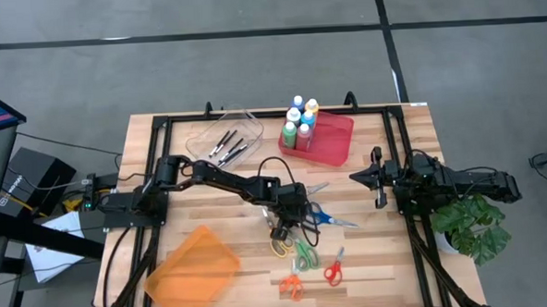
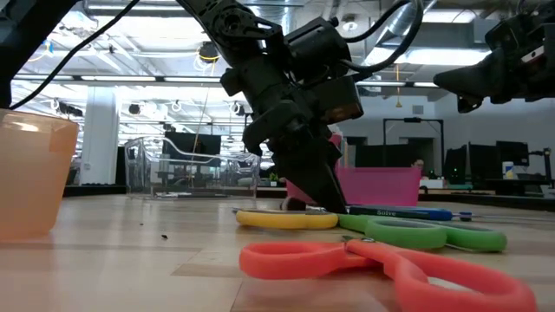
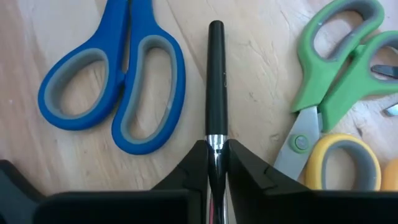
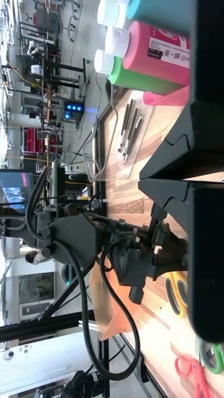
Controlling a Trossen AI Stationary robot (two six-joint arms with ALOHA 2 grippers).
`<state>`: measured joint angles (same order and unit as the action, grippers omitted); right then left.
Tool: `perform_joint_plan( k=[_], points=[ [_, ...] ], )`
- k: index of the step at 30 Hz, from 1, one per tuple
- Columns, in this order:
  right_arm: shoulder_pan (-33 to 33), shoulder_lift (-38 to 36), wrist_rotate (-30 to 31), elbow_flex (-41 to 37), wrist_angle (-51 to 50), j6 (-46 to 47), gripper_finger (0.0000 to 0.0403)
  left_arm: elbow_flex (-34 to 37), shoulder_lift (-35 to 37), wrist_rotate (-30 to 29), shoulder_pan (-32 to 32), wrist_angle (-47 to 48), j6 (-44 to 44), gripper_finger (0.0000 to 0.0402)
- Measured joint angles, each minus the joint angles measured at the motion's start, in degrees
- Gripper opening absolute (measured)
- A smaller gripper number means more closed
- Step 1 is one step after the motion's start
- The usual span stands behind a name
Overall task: Pick & Place Paint Supplies
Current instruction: Put the black paint brush into the transparent bin
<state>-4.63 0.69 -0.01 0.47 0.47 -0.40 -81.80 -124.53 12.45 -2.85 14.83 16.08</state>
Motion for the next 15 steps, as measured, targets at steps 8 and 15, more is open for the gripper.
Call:
perform_joint_plan(
  k=[8, 15],
  points=[
    [-0.01, 0.00, 0.00, 0.00, 0.00, 0.00, 0.0000, 0.18, 0.78, 0.45, 0.02, 0.25, -2.69, 0.0038],
    [-0.01, 0.00, 0.00, 0.00, 0.00, 0.00, 0.0000, 0.20, 8.80, 0.63, 0.29, -0.17, -12.10, 0.0031]
  ],
)
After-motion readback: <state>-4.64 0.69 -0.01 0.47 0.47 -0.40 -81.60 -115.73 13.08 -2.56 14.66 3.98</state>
